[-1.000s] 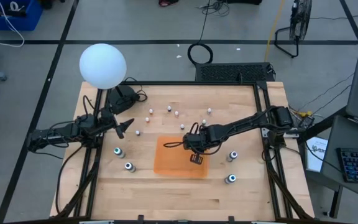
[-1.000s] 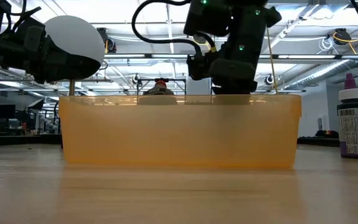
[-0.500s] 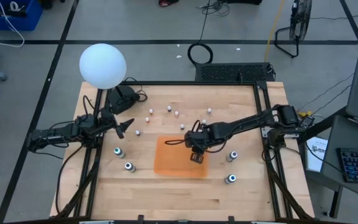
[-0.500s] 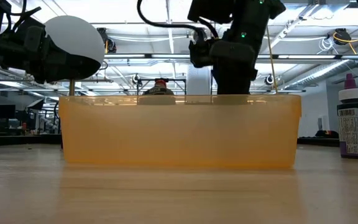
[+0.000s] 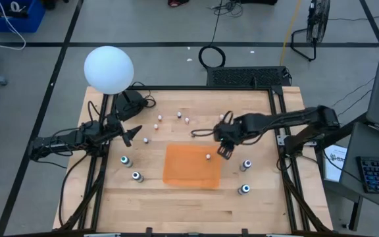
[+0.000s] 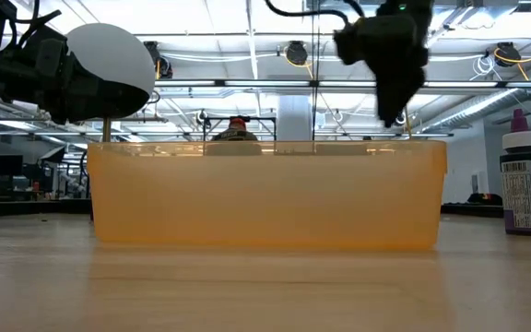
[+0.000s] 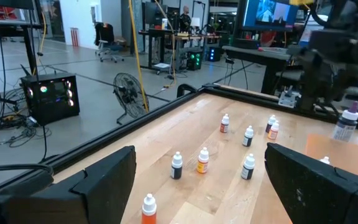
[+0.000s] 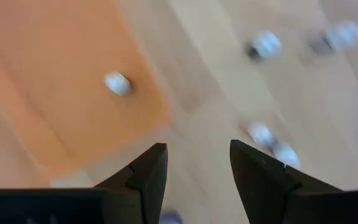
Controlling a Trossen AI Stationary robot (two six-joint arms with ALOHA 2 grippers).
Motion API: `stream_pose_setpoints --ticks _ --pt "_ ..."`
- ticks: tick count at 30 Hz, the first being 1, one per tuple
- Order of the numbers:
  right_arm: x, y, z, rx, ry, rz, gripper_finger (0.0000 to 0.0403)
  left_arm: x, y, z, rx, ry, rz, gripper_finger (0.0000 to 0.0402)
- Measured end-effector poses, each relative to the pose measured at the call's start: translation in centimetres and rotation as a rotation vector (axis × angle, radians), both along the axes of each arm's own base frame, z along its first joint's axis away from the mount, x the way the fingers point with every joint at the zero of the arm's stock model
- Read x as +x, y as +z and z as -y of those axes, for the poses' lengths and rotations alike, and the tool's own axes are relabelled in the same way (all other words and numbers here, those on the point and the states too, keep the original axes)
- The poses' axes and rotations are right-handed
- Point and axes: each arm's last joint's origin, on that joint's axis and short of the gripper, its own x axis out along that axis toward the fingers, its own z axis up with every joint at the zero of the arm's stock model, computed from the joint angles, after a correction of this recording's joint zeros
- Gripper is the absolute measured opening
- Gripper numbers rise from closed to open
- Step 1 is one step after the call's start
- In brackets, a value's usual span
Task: Pick & Place food coloring
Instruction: Put the right purple food coloring bottle into the orange bin
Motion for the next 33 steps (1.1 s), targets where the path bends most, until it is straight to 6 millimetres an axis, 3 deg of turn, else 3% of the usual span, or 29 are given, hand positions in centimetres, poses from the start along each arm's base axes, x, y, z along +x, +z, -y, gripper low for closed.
stream_pose_setpoints --ticks 5,11,19,26,33 --pt "-2.1 0.7 2.1 -0.048 -0.153 -0.107 0.0166 0.0 0.0 0.0 0.0 0.0 0.0 0.0353" --pt "-2.3 0.6 3.9 -0.09 -0.168 -0.123 0.0167 0.0 0.0 0.0 0.0 0.0 0.0 0.0353" --pt "-3.8 -2.7 6.3 -0.042 -0.188 -0.238 0.0167 0.0 0.0 0.0 0.0 0.0 0.0 0.0353" --pt "-4.3 -6.1 7.8 0.084 -0.184 -0.171 0.0167 0.0 0.0 0.0 0.0 0.0 0.0 0.0353" --pt "-5.3 -7.6 8.3 0.103 -0.209 -0.198 0.0167 0.0 0.0 0.0 0.0 0.0 0.0 0.0353"
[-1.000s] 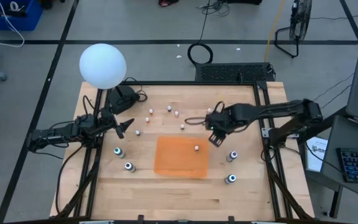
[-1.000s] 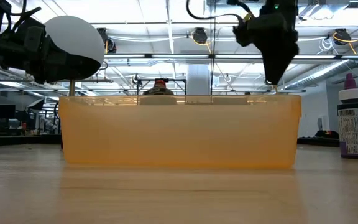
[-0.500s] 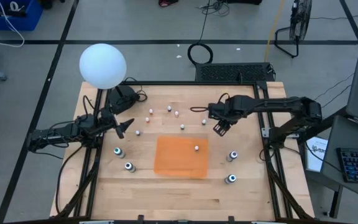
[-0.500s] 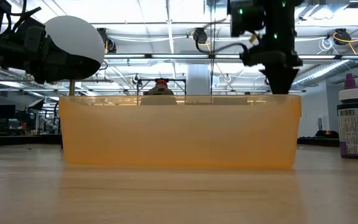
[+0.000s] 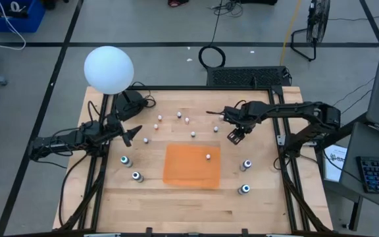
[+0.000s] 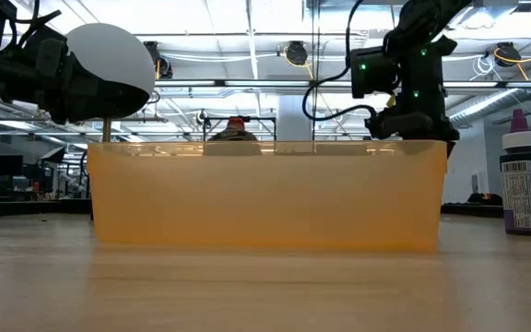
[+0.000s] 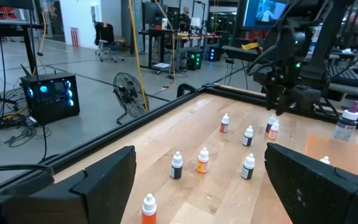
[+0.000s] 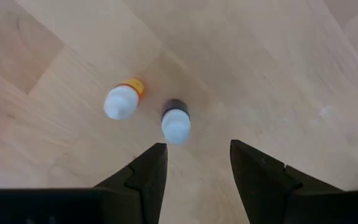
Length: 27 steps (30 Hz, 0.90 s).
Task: Pick & Place food coloring
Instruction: Put the right purple food coloring bottle into the orange bin
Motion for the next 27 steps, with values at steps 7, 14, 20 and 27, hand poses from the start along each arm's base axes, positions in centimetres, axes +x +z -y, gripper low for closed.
stream_pose_setpoints --ticks 7,14,20,27 --pt "-0.1 -0.9 0.0 -0.005 -0.002 0.022 0.0167 0.0 0.0 0.0 0.0 0.0 0.0 0.0353" --pt "0.0 -1.5 0.0 0.002 -0.001 0.069 0.0167 0.0 0.0 0.0 0.0 0.0 0.0 0.0353" --pt "-0.1 -2.1 -0.1 -0.002 -0.001 0.08 0.0167 0.0 0.0 0.0 0.0 0.0 0.0 0.0353" --pt "-0.1 -2.2 0.0 -0.004 -0.001 0.086 0.0167 0.0 0.0 0.0 0.0 0.0 0.0 0.0353"
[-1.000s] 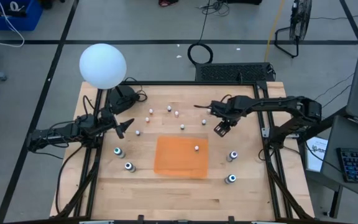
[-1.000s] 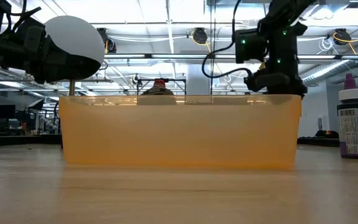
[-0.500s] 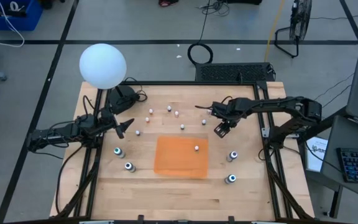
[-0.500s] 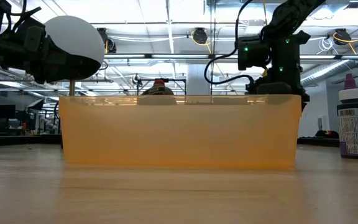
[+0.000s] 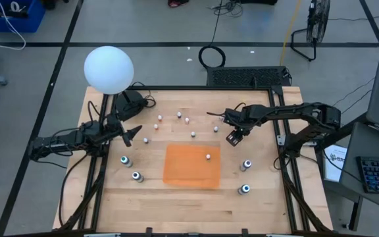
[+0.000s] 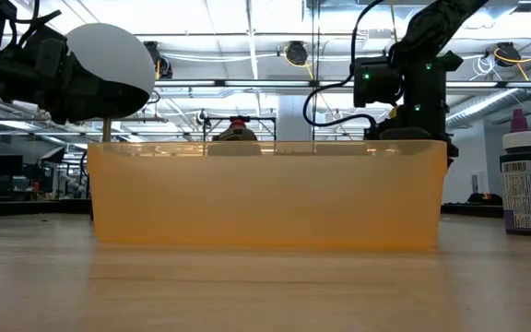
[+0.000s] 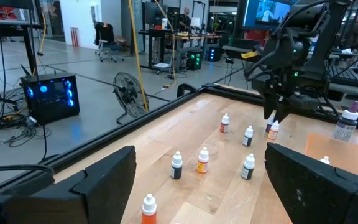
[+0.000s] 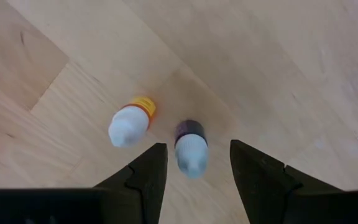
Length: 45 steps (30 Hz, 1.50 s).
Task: Pick & Place food coloring
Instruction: Put the right purple food coloring bottle into the orange bin
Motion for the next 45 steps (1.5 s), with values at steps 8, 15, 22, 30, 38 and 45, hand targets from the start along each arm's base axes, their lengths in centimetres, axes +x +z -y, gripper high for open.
stream_pose_setpoints --ticks 8,15,22,30,38,45 --pt "0.0 0.0 0.0 -0.001 0.0 0.001 0.0167 0.0 0.0 0.0 0.0 0.0 0.001 0.0353" --pt "0.0 0.0 0.0 -0.001 0.0 0.001 0.0158 0.0 0.0 0.0 0.0 0.0 0.0 0.0353" --pt "0.0 0.0 0.0 -0.001 0.0 0.001 0.0112 0.0 0.0 0.0 0.0 0.0 0.0 0.0353" --pt "0.3 0.0 0.1 -0.012 0.029 0.024 0.0058 0.0 0.0 0.0 0.0 0.0 0.0 0.0353" --pt "0.1 0.7 -0.2 -0.029 0.061 0.041 0.0037 0.0 0.0 0.0 0.0 0.0 0.0 0.0353" --pt "-0.8 3.3 -1.3 -0.079 0.05 0.147 0.0037 0.0 0.0 0.0 0.0 0.0 0.0 0.0353"
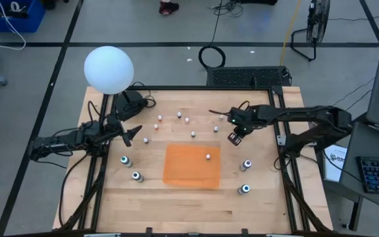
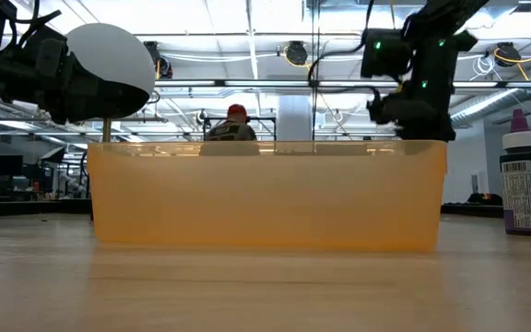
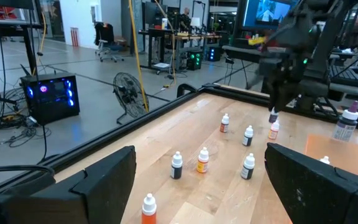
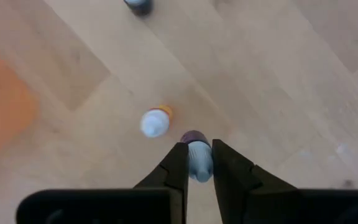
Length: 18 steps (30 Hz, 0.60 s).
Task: Pick & Place food coloring
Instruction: Put the right purple food coloring bottle into the orange bin
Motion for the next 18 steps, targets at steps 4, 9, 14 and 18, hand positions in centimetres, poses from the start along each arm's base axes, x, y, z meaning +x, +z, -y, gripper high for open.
stream_pose_setpoints --ticks 4,9,14,18 --pt "-0.2 2.3 -1.2 -0.011 0.011 0.094 0.0037 0.0 0.0 0.0 0.0 0.0 0.0 0.0353" --pt "1.0 5.7 -3.8 -0.02 0.113 0.236 0.0037 0.0 0.0 0.0 0.0 0.0 0.0 0.0353" --pt "3.9 8.5 -7.4 -0.074 0.262 0.333 0.0037 0.0 0.0 0.0 0.0 0.0 0.0 0.0353" --pt "7.0 9.7 -9.9 -0.108 0.341 0.318 0.0037 0.0 0.0 0.0 0.0 0.0 0.0 0.0353"
